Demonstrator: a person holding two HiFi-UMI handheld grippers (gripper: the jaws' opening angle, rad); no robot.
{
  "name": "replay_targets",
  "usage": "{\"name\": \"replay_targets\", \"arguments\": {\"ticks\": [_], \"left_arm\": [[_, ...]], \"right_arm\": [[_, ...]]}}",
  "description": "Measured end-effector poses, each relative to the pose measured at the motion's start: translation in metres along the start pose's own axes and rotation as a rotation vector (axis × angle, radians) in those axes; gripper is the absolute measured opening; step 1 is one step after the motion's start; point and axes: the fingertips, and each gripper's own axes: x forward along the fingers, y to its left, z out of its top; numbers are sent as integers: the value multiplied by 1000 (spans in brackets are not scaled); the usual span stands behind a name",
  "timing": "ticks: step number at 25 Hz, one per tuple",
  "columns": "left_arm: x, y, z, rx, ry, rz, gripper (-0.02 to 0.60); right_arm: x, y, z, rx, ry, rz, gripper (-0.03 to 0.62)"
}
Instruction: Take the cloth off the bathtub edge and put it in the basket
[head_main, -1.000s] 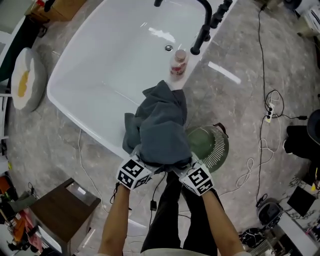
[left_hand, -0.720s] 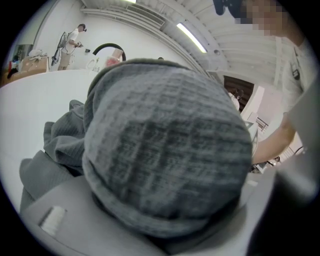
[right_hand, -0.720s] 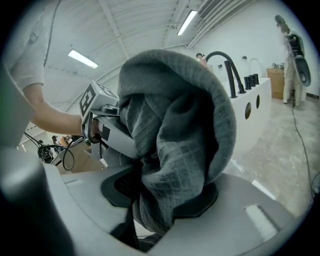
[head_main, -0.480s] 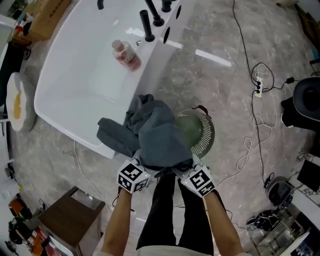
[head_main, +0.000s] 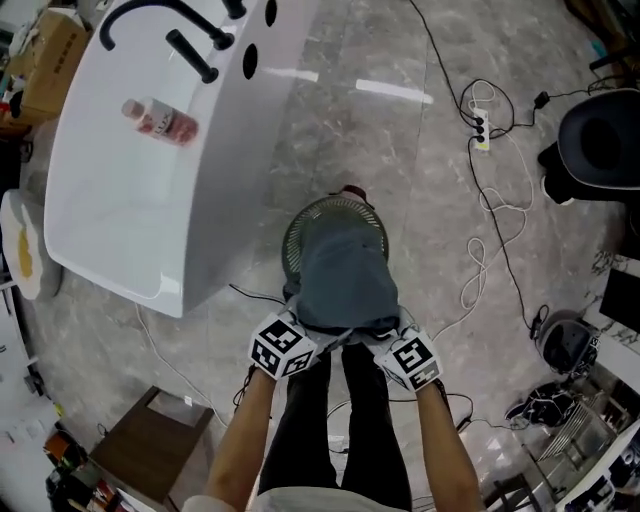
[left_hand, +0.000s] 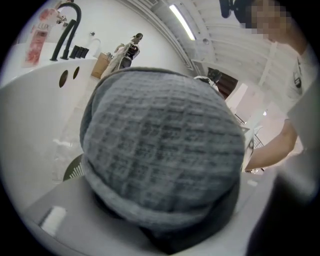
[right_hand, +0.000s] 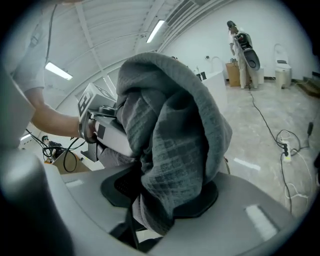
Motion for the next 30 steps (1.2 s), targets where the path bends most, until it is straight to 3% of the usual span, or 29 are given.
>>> {"name": "replay_targets", "arguments": {"ticks": [6,10,13,19,30], "left_arm": [[34,-7,-20,-9,48,-22,360],[33,9,-31,-48,51,1,364],[32,31,-39,-86,58,58,374],[31,59,-54,-150,86,192,382],[34,92,-67,-185,147,268,387]], "right_arm": [[-11,-19,-37,45,25,-33,169],[0,-19,-38,22,36,-31,169],[11,-25,-42,54,61,-35,167],[18,-44,-57,164,74,-57,83],[42,-59,-65,278,109,-114,66]]}}
